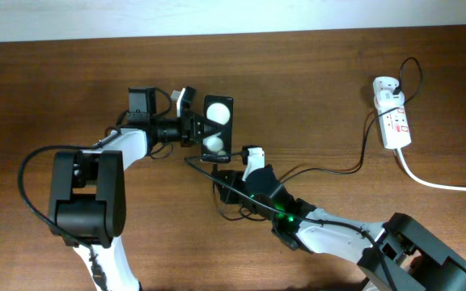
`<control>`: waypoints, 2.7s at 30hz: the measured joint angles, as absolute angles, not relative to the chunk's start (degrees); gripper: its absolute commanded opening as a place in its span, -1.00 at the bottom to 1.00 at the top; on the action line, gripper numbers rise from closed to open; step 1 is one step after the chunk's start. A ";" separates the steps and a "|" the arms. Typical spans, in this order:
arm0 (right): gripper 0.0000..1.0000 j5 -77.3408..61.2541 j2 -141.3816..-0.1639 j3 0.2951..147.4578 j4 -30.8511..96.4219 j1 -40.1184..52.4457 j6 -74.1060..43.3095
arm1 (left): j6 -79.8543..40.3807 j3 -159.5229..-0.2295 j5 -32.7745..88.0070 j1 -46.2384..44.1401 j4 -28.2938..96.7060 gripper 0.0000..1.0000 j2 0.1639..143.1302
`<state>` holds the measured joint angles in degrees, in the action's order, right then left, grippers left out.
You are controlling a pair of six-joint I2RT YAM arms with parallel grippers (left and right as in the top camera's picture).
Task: Plug charger to phone and switch on socket
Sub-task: 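Push the USB-C plug into the phone's bottom port with the right gripper, then lower the plugged phone flat onto the table with the left gripper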
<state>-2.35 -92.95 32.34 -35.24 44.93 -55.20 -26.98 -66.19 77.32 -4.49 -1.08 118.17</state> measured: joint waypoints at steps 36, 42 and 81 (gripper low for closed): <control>0.97 -19.64 -89.41 32.86 -14.13 27.59 -44.80 | -26.35 -65.63 42.98 -9.37 13.32 -0.71 117.54; 0.98 -19.66 -89.41 32.86 -14.13 27.59 -44.82 | -26.44 -65.63 41.04 -9.37 13.56 -0.40 117.54; 0.97 -19.66 -89.41 32.86 -14.11 27.59 -44.77 | -26.65 -66.65 41.93 -9.69 14.00 0.99 115.00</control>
<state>-19.66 -89.41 32.86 -14.11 27.59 -44.77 -26.65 -66.65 41.93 -9.69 14.00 115.00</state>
